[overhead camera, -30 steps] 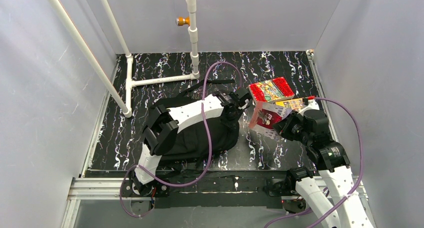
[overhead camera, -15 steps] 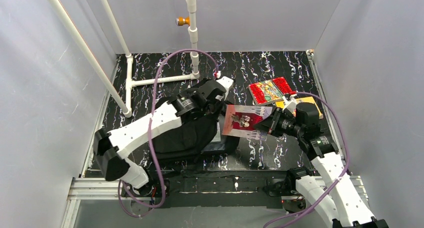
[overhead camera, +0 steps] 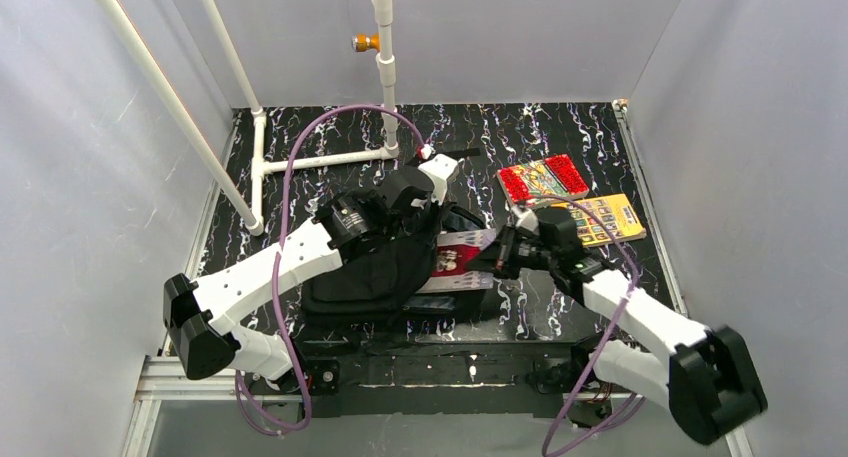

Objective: Pack the student bag
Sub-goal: Place the book in the student bag.

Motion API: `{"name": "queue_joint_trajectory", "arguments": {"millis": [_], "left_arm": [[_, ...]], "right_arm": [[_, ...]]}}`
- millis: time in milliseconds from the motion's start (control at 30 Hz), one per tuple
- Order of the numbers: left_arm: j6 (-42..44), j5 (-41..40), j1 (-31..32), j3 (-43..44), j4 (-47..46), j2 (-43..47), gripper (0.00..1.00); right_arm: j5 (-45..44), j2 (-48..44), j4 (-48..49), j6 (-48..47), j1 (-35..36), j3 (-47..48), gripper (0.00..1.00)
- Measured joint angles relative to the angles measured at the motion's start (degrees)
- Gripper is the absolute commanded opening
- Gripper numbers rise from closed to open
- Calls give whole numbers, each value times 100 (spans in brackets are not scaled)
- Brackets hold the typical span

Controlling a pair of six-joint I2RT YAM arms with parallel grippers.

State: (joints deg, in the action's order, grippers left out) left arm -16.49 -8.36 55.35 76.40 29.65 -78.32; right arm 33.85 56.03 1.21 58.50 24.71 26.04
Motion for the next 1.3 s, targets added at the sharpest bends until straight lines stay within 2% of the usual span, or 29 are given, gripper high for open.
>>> {"name": "queue_joint_trajectory", "arguments": {"millis": [133, 200, 367, 433, 500, 633, 800, 967, 1133, 1300], "left_arm": [[-20, 131, 0, -7, -42, 37, 0], [-48, 170, 0, -22, -66, 85, 0], [-136, 190, 0, -114, -118, 260, 0], [-144, 188, 0, -114, -116, 291, 0], [-142, 179, 0, -114, -96, 315, 0], [-129, 164, 0, -136, -87, 380, 0], [-111, 166, 0, -181, -83, 407, 0], [-83, 168, 0, -181, -83, 407, 0], [-105, 186, 0, -190, -85, 407, 0], [-203, 282, 0, -236, -103, 407, 0]], "right_arm": [[-280, 1043, 734, 164, 861, 343, 3], [-420, 1622, 1285, 372, 1104, 415, 26], [-557, 3171, 2490, 726, 1558, 968, 59], [-570, 3324, 2688, 708, 1644, 1104, 70], [-688, 3220, 2603, 505, 1663, 1167, 76], [-1196, 2643, 1657, -192, 1650, 1294, 86], [-1899, 1735, 308, -931, 1639, 1342, 87], [-2245, 1412, -376, -1226, 1622, 1353, 86], [-2310, 1766, -382, -1298, 1633, 1360, 83], [-2197, 2719, -79, -1357, 1720, 1508, 70]]}}
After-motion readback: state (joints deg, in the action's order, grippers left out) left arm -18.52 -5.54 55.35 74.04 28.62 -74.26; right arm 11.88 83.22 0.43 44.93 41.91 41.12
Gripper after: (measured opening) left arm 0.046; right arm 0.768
